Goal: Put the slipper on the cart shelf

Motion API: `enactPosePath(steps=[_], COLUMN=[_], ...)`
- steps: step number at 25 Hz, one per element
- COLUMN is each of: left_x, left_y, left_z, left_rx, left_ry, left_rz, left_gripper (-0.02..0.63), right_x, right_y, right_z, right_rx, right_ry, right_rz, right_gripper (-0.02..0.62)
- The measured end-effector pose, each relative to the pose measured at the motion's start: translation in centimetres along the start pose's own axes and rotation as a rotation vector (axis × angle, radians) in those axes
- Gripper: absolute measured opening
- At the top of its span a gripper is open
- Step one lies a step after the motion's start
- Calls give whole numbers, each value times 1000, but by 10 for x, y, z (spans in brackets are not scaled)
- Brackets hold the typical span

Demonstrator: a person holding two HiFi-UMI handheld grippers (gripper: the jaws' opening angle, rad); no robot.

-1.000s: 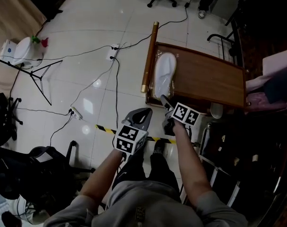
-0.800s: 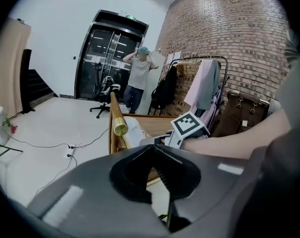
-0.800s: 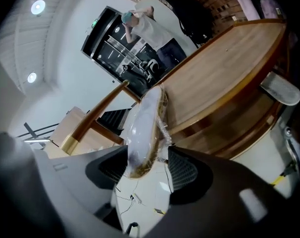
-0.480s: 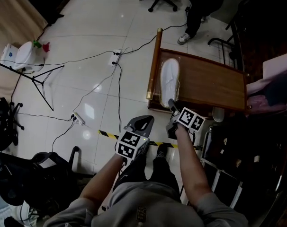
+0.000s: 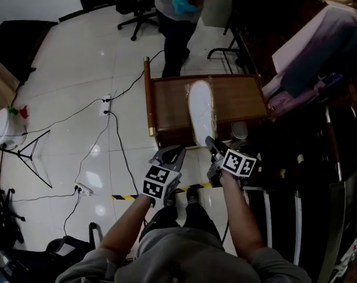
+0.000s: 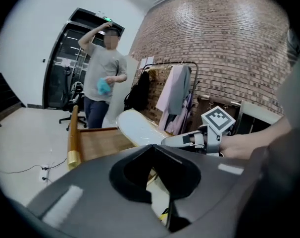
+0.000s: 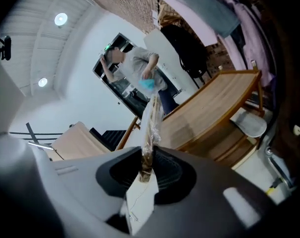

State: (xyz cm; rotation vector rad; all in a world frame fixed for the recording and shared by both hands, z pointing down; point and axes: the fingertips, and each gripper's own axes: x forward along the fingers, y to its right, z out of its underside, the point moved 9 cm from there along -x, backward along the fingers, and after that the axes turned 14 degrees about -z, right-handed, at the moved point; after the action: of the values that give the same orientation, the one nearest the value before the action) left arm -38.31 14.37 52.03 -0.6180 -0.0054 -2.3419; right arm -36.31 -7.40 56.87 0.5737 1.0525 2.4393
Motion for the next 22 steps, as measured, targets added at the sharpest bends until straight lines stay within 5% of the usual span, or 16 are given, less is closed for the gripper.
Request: enactPosePath(steps=[11,22], left_x=[28,-14], left_y=[118,298], left_z=[-12,23], left_rx=[163,305], left_ry=[-25,-50], left_rz=[355,639], left_gripper=[8,8], right_x=[-178,-374], right_y=[-36,-84], right_z=[27,126], right_rx=[-39,-3], right_ry=[243,463], right_rz=[195,403], right_gripper=[60,60])
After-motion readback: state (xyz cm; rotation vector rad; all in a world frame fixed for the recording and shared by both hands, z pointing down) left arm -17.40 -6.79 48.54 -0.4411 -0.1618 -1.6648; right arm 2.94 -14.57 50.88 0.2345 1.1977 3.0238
